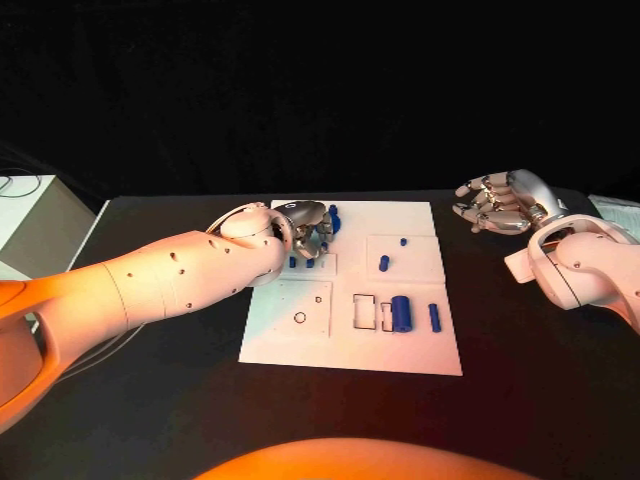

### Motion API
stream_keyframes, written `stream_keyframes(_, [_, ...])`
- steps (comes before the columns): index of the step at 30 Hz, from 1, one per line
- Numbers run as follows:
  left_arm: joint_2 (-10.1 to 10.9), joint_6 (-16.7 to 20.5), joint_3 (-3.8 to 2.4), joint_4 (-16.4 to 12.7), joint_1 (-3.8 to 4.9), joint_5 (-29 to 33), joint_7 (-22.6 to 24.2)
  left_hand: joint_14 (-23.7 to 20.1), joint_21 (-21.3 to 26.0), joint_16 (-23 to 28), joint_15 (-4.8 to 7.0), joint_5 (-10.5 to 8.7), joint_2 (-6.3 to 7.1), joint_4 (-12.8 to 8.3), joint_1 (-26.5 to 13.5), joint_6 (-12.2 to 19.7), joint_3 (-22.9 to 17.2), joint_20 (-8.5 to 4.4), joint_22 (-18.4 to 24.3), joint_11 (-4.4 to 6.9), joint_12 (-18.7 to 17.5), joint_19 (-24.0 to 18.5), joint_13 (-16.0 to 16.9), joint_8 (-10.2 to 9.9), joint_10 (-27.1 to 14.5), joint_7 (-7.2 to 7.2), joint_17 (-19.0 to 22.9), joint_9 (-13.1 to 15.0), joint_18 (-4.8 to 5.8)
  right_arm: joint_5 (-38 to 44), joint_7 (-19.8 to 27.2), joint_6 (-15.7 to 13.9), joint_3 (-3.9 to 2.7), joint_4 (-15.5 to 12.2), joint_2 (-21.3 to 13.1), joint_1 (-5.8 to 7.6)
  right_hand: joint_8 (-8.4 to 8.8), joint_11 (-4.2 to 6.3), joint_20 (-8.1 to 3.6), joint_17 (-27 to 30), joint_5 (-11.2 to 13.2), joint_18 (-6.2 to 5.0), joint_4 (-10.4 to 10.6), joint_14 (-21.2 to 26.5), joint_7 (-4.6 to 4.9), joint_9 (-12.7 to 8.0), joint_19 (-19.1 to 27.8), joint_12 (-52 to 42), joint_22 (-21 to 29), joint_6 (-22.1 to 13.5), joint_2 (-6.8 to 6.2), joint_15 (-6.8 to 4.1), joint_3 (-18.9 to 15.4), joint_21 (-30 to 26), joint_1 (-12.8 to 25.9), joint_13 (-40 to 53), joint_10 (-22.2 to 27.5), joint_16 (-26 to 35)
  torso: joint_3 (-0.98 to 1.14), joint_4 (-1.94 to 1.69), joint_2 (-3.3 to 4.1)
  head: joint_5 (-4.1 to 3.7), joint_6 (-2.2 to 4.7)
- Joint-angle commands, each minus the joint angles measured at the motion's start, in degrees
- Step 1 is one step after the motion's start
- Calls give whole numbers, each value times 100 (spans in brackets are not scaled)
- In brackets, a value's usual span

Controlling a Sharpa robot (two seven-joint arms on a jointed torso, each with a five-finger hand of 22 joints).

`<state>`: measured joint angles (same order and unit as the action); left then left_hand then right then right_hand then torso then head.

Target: Assemble the parts on the task board

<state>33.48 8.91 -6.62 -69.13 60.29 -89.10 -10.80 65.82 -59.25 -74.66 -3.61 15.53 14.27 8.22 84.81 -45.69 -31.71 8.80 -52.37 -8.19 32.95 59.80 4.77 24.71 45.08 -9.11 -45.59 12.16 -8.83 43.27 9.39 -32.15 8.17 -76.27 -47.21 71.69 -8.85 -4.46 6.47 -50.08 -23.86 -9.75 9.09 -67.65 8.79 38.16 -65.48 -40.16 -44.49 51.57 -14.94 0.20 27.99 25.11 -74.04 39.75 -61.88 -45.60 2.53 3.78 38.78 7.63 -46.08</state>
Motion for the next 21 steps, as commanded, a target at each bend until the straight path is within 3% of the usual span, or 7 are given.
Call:
stream_keyframes(1, [-45,-72,3,32,-1,22,6,-17,-36,-28,-9,-40,-9,-6,35,-44,-47,18,-23,18,-29,34,-21,-37,62,13,0,-7,-49,19,65,33,-1,-10,7,-2,19,37,-9,9,-30,-71,-13,15,26,10,-32,-7,7,5,25,13,20,-26,-25,-7,-7,23,-1,0,0,-3,-11])
stream_keyframes(16, [-103,-219,4,115,-1,75,-48,115,-302,-217,44,-89,-53,-112,-32,-265,-167,-18,-312,91,-135,180,-71,-90,407,-60,-117,2,0,19,71,31,-1,-33,-1,-2,12,41,-13,19,-36,-71,-13,-2,22,19,-60,-20,21,21,30,9,15,-38,-23,-25,-19,17,5,-1,-3,-11,-38])
stream_keyframes(21, [-109,-355,4,132,-1,76,-112,76,-236,-219,45,-111,-40,-135,-53,-312,-170,-23,-231,89,-189,84,-83,-98,407,-68,-43,6,-21,19,71,31,-1,-34,-5,-2,12,41,-13,19,-36,-71,-13,-2,22,19,-60,-20,21,21,30,9,15,-38,-23,-25,-19,17,6,-4,-6,-19,-47])
